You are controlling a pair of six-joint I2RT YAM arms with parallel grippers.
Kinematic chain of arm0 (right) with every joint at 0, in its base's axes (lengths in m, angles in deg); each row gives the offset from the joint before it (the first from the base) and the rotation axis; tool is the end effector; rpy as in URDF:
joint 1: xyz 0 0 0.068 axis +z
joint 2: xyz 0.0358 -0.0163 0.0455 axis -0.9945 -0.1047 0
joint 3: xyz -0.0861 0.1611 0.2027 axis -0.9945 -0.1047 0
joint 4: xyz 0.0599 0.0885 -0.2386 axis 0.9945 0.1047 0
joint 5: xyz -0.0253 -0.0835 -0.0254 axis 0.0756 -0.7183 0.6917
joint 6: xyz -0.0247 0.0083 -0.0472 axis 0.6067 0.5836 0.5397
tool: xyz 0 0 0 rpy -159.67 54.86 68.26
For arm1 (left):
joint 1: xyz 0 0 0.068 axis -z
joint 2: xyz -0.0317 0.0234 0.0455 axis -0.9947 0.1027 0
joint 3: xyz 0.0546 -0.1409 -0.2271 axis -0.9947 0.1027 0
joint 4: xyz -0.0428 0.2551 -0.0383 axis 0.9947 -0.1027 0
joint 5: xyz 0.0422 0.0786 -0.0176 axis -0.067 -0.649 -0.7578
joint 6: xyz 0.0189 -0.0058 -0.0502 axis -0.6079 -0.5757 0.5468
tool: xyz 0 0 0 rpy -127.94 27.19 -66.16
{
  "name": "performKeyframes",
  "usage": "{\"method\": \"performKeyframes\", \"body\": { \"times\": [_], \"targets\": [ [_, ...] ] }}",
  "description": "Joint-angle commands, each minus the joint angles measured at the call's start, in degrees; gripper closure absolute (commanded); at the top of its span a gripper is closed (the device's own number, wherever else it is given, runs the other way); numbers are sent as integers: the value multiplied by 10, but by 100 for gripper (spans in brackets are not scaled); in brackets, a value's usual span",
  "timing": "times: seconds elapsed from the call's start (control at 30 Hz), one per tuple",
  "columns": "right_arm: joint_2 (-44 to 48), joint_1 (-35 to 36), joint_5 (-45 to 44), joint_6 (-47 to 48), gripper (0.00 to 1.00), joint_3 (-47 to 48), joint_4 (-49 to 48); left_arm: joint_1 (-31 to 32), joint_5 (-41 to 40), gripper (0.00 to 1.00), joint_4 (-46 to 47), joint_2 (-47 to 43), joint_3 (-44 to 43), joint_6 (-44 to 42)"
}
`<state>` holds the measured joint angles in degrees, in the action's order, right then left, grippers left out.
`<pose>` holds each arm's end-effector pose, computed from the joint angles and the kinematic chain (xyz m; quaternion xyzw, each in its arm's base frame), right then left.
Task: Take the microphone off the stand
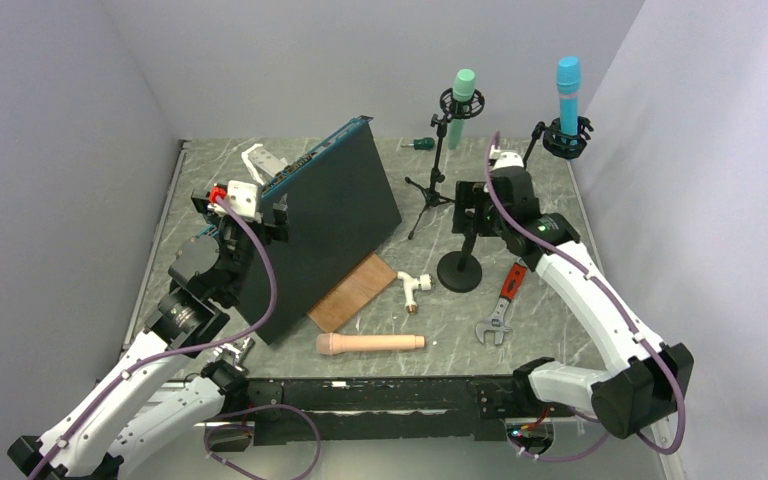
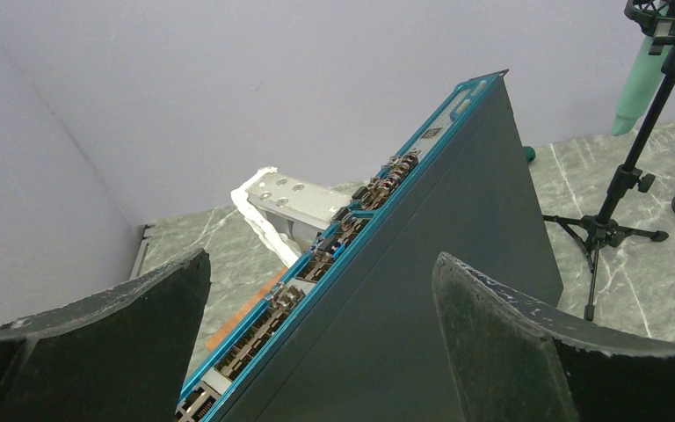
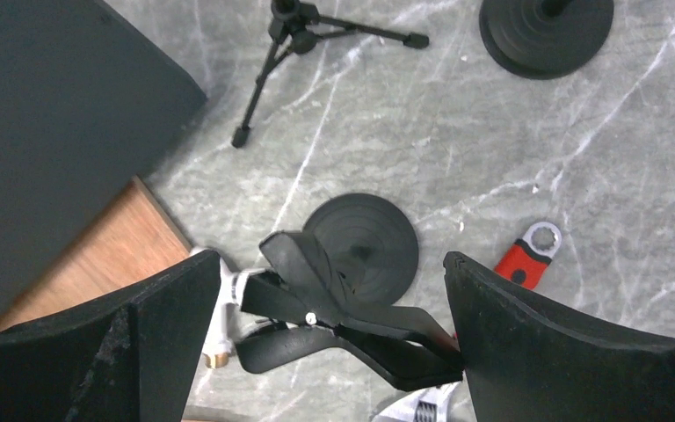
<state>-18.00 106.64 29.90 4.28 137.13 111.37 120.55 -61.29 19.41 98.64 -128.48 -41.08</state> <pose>0.2382 0.0916 0.3356 -0.0018 0.8970 0.0589 0.4381 0.1349 -0.0787 0.3871 0.0758 0.6549 -0.0176 0.7517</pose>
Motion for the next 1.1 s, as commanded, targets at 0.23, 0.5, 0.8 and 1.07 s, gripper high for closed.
{"method": "performKeyframes", "body": {
  "times": [0.23, 0.5, 0.8, 1.07],
  "targets": [
    [-47, 71, -198, -39, 0, 59, 96, -1, 5, 1, 8, -7, -22, 7],
    [-26, 71, -232, -39, 12, 44, 77, -1, 7, 1, 9, -12, -22, 7],
    [-17, 53, -241, -27, 39, 36, 74, -1, 9, 1, 8, -15, -21, 8],
    [21, 3, -273, -20, 40, 3, 48, -1, 12, 1, 8, -17, -21, 12]
  ]
}}
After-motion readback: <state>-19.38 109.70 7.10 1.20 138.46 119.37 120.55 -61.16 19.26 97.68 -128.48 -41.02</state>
